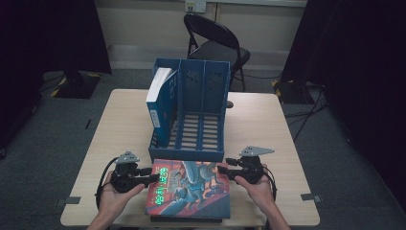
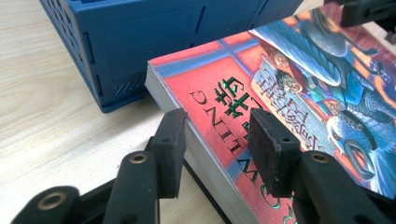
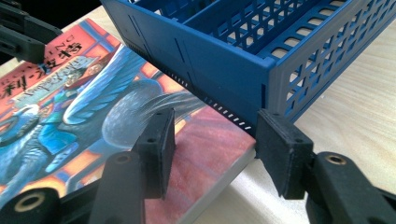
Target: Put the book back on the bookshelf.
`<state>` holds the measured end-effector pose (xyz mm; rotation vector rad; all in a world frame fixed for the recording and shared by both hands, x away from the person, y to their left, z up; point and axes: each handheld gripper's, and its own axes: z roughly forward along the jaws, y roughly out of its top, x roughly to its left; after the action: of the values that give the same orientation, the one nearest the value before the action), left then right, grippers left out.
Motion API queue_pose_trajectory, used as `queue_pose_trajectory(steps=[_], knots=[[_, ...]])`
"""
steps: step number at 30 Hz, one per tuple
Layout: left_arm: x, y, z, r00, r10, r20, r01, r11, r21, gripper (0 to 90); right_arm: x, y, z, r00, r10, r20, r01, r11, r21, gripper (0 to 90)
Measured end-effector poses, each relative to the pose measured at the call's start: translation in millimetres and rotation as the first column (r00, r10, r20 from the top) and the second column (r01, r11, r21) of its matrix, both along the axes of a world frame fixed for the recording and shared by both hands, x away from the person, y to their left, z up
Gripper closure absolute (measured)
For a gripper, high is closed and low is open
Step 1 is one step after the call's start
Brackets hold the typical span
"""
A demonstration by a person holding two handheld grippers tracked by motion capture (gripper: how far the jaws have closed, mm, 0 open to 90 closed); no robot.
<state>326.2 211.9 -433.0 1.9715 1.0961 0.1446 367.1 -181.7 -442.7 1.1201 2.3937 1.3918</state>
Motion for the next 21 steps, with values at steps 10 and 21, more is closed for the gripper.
queue_pose_trajectory(steps=[10, 21], knots=[[4.4, 1.1, 0.3, 0.9997, 0.022, -0.009, -0.022, 0.9995, -0.024, 67.5, -5.6, -3.4, 5.2, 0.9994, -0.028, 0.02, 0.028, 1.0, 0.004, 60.4], [11.9, -9.1, 4.1, 1.0, 0.006, 0.004, -0.006, 0.9998, 0.019, 70.4, -20.4, -17.7, 10.1, 0.9998, -0.017, 0.007, 0.017, 1.0, 0.008, 71.2]])
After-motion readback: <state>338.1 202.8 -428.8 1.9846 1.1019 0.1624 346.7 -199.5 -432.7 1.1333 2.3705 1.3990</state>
